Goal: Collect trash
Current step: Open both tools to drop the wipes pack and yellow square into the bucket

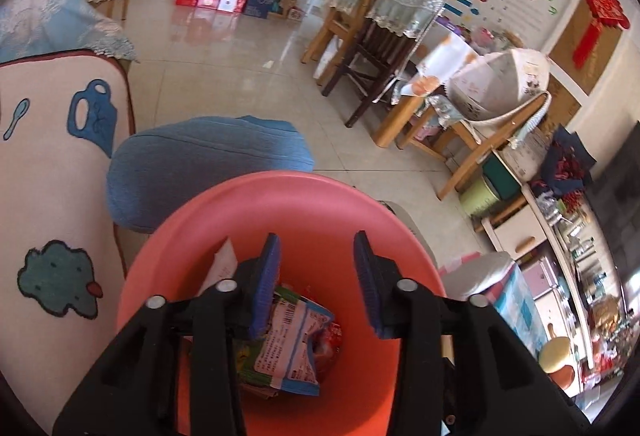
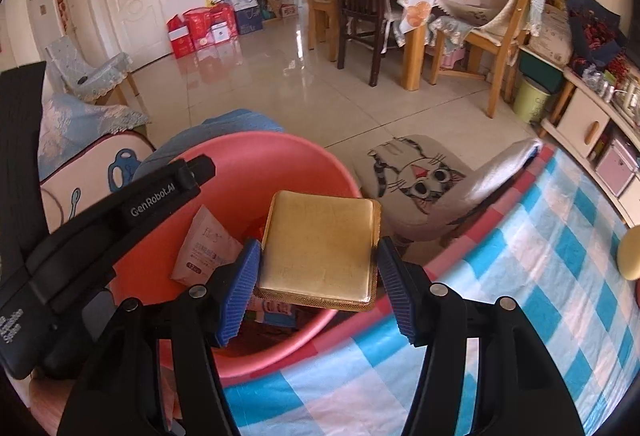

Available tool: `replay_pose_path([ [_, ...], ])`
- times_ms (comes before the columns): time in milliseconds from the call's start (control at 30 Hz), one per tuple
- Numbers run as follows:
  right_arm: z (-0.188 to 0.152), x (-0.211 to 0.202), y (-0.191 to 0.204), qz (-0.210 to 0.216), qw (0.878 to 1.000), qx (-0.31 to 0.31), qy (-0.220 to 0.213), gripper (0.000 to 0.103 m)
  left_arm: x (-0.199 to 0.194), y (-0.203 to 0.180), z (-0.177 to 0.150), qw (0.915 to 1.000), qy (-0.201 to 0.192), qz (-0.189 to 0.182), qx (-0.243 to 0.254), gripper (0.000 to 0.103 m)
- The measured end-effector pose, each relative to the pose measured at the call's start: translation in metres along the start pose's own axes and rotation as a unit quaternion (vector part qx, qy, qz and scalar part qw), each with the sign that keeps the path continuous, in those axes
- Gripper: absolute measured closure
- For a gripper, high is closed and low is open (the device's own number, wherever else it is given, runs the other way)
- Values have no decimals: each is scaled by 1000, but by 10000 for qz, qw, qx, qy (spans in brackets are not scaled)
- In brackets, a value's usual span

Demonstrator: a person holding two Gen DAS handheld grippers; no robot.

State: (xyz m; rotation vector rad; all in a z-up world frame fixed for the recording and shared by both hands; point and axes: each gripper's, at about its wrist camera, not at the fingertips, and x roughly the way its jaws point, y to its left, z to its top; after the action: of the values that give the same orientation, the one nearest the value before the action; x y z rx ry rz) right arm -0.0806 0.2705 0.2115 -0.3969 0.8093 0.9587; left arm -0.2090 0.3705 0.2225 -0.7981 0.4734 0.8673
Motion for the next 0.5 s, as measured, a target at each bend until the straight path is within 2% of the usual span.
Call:
replay_pose_path([
  [100,0,4,2,126,9999,49,2,41,2,3,0,9999,68,43,-71,49],
  [167,-4,0,-1,49,9999,122,-79,30,1,1,2,10000,30,72,-7,44],
  [233,-9,-4,-6,-32,9998,169,-107,27,0,-3,1,9999,-26,69,87,38],
  [300,-16,-13,-13,-177,9995,238,-124,25,-3,-8,0,9997,-116,49,191,31],
  [367,-25,-24,-24,-411,9985,331,-132,19,-6,-15,-2,9991,-220,37,362,24],
  [500,-46,-49,-45,-824,9953,497,-122,19,-14,-32,-10,9964,-368,-150,746,17],
])
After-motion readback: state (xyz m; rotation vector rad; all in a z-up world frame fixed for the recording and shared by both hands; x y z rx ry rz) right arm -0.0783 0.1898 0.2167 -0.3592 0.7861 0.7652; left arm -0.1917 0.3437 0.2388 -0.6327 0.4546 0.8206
